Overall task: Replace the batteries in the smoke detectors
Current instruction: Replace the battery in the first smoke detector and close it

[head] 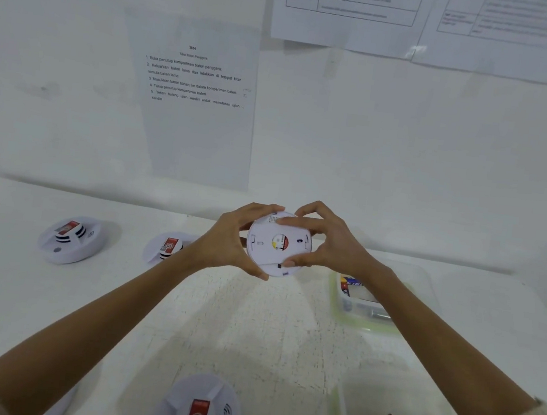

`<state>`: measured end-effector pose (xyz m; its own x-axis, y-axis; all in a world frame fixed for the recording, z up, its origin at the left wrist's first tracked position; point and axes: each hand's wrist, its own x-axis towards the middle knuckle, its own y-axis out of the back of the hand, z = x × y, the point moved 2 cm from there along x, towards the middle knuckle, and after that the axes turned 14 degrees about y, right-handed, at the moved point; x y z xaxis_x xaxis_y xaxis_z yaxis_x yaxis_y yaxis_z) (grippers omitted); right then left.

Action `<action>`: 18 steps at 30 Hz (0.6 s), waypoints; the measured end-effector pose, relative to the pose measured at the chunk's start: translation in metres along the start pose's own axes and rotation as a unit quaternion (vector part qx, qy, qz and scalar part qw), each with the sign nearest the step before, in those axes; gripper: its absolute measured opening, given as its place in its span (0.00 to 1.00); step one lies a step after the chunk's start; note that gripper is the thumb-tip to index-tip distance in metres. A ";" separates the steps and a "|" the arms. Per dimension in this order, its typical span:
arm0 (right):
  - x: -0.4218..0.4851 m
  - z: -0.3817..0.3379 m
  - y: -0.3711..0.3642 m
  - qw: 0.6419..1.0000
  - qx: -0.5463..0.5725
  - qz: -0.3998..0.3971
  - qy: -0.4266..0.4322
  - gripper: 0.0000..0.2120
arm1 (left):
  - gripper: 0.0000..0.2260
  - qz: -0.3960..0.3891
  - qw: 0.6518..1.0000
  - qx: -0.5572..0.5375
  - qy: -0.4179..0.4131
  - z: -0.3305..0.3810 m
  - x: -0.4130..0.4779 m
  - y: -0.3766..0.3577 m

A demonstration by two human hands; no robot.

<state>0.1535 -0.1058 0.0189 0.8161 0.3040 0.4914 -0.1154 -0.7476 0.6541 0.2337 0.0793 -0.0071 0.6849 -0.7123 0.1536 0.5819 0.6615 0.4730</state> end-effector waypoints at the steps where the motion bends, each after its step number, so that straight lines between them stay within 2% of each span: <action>1: 0.000 0.000 0.001 1.000 -0.009 -0.005 0.008 0.32 | 0.42 -0.001 1.000 -0.003 0.003 0.000 0.000 0.000; 4: -0.003 0.003 -0.001 0.997 -0.056 -0.003 0.044 0.32 | 0.42 0.003 1.000 -0.010 0.002 0.000 0.000 -0.002; 8: -0.010 0.003 -0.008 0.990 -0.092 0.048 0.093 0.31 | 0.43 0.015 1.000 -0.017 -0.011 0.006 0.001 -0.001; 18: -0.016 0.003 -0.023 0.983 -0.117 0.102 0.100 0.34 | 0.43 0.026 0.999 -0.011 -0.014 0.002 0.000 -0.001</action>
<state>0.1449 -0.0952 -0.0063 0.6371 0.2897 0.7143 -0.4111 -0.6562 0.6328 0.2318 0.0783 -0.0055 0.7026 -0.6822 0.2024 0.5546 0.7032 0.4449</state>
